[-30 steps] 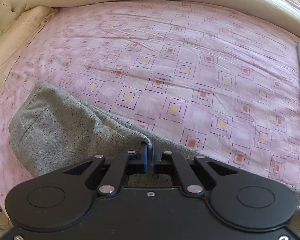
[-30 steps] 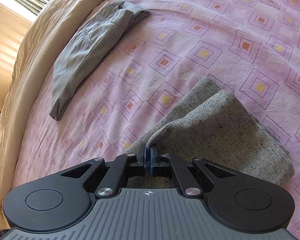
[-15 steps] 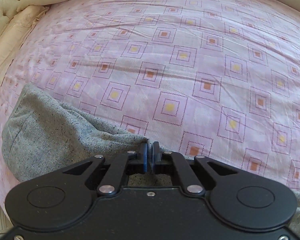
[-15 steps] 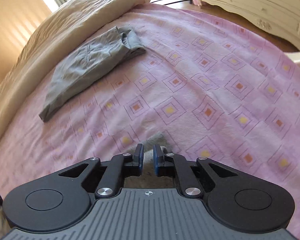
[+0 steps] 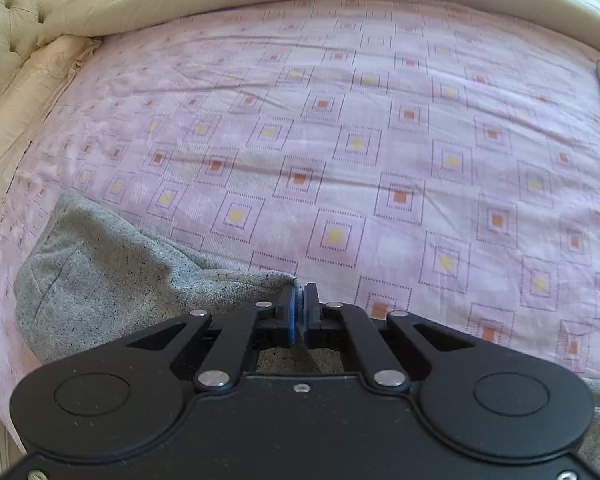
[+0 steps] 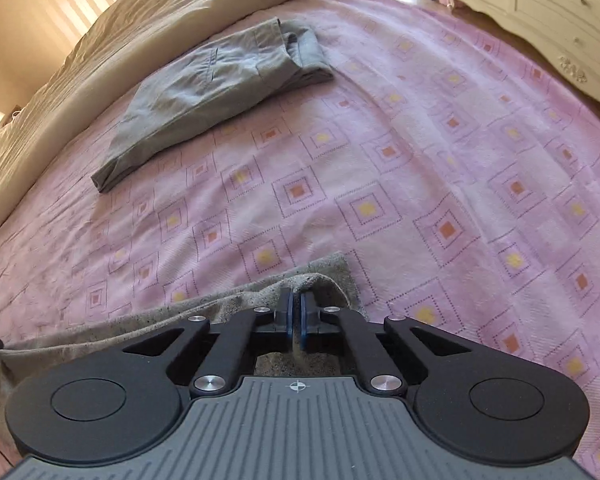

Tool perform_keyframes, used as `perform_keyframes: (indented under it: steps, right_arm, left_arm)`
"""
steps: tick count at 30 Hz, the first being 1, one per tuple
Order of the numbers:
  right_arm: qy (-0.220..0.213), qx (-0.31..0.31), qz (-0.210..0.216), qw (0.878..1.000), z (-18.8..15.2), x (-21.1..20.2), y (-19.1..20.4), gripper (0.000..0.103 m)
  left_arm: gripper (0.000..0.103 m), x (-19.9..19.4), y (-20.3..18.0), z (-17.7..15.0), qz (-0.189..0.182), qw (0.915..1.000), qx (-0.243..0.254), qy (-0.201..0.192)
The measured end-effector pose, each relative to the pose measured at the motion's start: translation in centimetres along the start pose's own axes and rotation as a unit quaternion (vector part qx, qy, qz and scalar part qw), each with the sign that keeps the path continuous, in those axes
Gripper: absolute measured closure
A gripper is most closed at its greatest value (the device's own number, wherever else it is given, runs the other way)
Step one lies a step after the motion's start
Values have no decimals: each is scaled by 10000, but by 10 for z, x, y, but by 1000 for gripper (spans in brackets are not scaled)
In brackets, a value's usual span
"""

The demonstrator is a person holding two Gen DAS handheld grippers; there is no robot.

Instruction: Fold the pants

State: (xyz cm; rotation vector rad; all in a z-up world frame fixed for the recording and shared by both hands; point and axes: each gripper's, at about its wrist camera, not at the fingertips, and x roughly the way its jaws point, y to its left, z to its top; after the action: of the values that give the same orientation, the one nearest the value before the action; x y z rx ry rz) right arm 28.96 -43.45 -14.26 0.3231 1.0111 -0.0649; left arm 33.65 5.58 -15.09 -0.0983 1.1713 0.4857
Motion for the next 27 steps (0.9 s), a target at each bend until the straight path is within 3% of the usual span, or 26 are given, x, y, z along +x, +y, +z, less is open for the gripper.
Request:
perform_keyframes:
  steps: [3,8,11,13,16,18,21,24,27]
  right_arm:
    - [-113,-98,-265,9995,5,1,3,99]
    - [198,-15,-567,9982,5,32,-3,99]
    - [256,123,-608,9977,3,40,-7,97]
    - [269,309,-573,9975,3,40,-11,95]
    - [56,540,-504,9973,3,26,-17,95]
    - [-213,598,-542,9965,0,9,-18,94]
    - [-407,404,-386,9976,-11,-15,-11,94]
    - [-320,-60,-156,9993,-31,-29,1,94]
    - [63,-232,-111,9997,-54,-21,2,95]
  left_arm:
    - [99,-1,1,7,-20,10000,-83,-35]
    - [97,30,-9,11,48,9987,138,497]
    - [81,44,-11,10,172,9970,282,705]
    - [80,46,-11,11,199,9965,341,739]
    - [78,36,-8,14,173,9975,351,583]
    - [65,25,-5,15,277,9982,335,404]
    - [63,2,-5,9,381,9982,441,101]
    - [63,-23,-16,-12,194,9962,837,-133]
    - [61,-38,-30,-44,-93,9918,1271,-139]
